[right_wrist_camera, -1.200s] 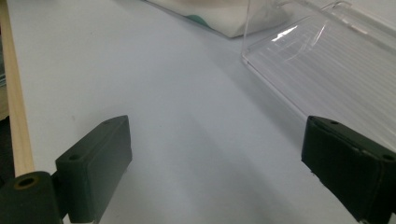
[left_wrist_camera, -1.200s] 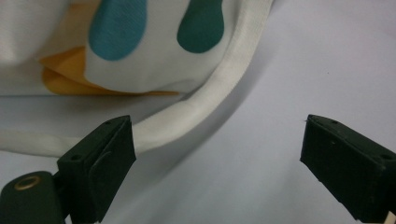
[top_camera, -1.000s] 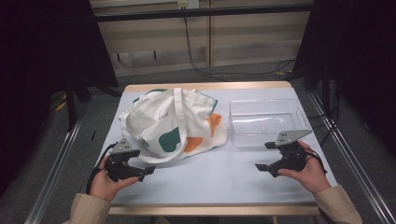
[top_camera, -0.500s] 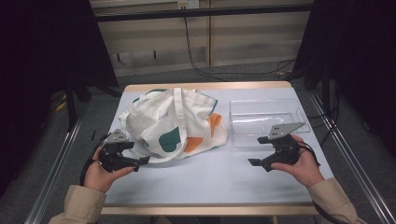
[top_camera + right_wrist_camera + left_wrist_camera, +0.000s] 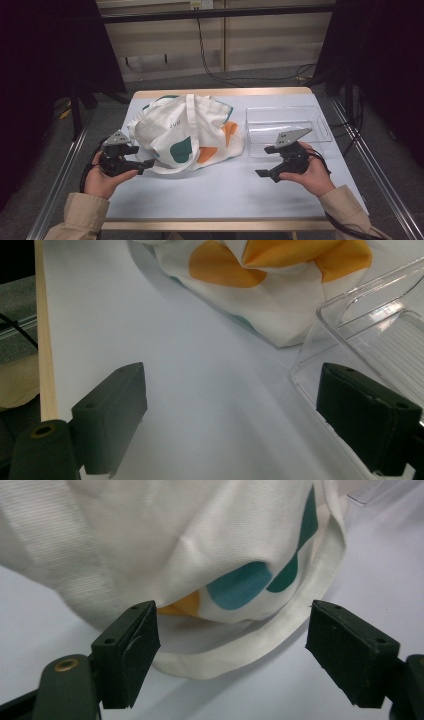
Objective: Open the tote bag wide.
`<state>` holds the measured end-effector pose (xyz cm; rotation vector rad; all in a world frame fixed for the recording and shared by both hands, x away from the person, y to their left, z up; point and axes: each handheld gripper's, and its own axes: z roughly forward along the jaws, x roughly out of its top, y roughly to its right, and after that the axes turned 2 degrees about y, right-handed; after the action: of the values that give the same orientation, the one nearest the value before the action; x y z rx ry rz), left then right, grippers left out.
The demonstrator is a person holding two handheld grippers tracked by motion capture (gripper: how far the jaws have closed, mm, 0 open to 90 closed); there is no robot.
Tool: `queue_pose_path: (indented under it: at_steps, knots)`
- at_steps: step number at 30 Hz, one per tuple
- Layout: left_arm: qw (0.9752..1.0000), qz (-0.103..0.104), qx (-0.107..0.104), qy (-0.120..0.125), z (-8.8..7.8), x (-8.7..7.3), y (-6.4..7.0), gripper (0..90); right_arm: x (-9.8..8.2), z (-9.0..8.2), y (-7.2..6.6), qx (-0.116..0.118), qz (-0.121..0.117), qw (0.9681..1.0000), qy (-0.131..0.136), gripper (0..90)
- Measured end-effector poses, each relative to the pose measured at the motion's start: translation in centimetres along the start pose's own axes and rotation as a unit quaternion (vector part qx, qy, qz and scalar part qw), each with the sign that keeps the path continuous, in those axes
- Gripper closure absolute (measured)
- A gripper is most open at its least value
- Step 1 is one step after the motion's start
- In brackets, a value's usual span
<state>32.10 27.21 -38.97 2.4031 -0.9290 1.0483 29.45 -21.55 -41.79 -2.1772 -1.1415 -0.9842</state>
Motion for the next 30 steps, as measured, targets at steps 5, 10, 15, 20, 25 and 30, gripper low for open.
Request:
queue_pose_path:
  at_steps: [5, 10, 15, 20, 25, 30]
  knots:
    - [1.0, 0.0, 0.003, -0.006, -0.7, 0.2, -0.1, 22.9, 0.1, 0.0, 0.0, 0.0, 0.001, 1.0, 0.0, 12.1]
    - [0.9996, -0.022, 0.015, 0.01, -1.3, 0.2, -1.0, 24.2, 0.2, 0.0, 0.0, 0.002, -0.001, 1.0, 0.001, 12.2]
    - [0.9985, -0.046, 0.029, 0.001, -0.7, 0.2, -2.1, 28.4, 0.3, 0.0, 0.0, 0.006, -0.002, 1.0, 0.004, 12.1]
    - [0.9975, -0.06, 0.037, 0.01, 0.5, 0.3, -3.3, 38.7, 0.4, 0.0, 0.0, 0.007, -0.002, 1.0, 0.003, 12.2]
    - [0.9978, -0.056, 0.033, 0.013, 0.9, 0.9, -3.2, 58.2, 0.4, 0.1, 0.1, 0.01, -0.004, 0.9999, 0.001, 12.2]
    - [0.9989, -0.044, 0.003, 0.015, 0.9, 1.5, -2.0, 79.0, 0.7, 0.4, 0.0, 0.014, -0.007, 0.9999, -0.001, 12.2]
